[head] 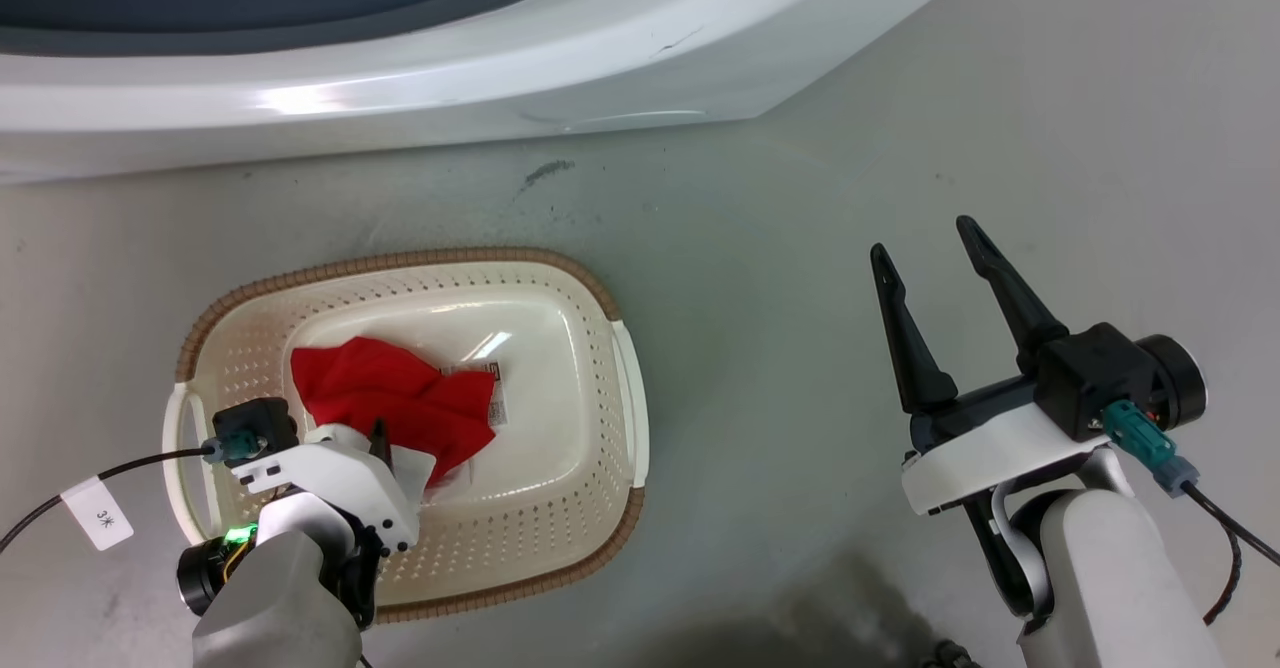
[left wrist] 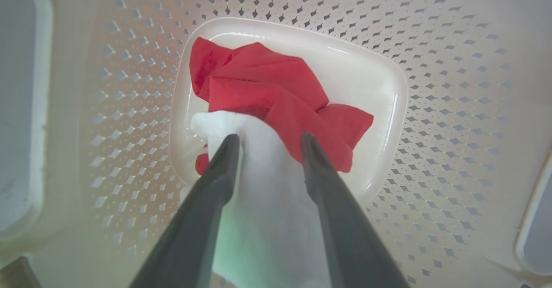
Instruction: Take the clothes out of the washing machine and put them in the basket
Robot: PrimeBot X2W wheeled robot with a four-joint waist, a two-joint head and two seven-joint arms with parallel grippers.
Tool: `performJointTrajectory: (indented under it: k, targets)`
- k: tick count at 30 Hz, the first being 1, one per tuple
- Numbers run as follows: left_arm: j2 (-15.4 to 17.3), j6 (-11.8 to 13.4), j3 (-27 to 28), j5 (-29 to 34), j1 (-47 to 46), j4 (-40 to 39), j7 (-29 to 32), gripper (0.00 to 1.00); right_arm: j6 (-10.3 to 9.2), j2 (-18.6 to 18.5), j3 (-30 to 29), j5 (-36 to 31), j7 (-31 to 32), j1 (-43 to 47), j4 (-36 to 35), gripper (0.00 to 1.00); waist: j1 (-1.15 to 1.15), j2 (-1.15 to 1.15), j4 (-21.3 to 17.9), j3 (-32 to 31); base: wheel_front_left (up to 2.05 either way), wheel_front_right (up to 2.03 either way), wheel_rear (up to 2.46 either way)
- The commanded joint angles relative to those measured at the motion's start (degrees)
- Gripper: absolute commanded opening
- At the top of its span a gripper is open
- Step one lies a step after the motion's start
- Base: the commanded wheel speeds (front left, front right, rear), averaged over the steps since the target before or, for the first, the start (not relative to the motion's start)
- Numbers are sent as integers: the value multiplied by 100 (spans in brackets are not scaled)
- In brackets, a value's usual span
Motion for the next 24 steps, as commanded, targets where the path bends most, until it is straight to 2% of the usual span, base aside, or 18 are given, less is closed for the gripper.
performJointTrajectory:
  k: [1,12,18,24]
  targets:
    - [28,-1,-6,-9,29,14,-51,100,-4,4,6,28,-56,-90,81,100,-1,0,4,-189,0,0,0]
    - [-138,-80,-161,123,870,-97,-337,100,-4,4,-148,108,-240,328,429,100,-1,0,44,-1660,0,0,0]
    - [-288,11,-174,335,1543,-872,-346,100,-4,4,-283,18,-177,655,457,100,-1,0,150,-2403,0,0,0]
    - [-413,157,-110,632,2107,-1868,-342,100,-4,4,-382,-47,-46,924,325,100,-1,0,269,-2876,0,0,0]
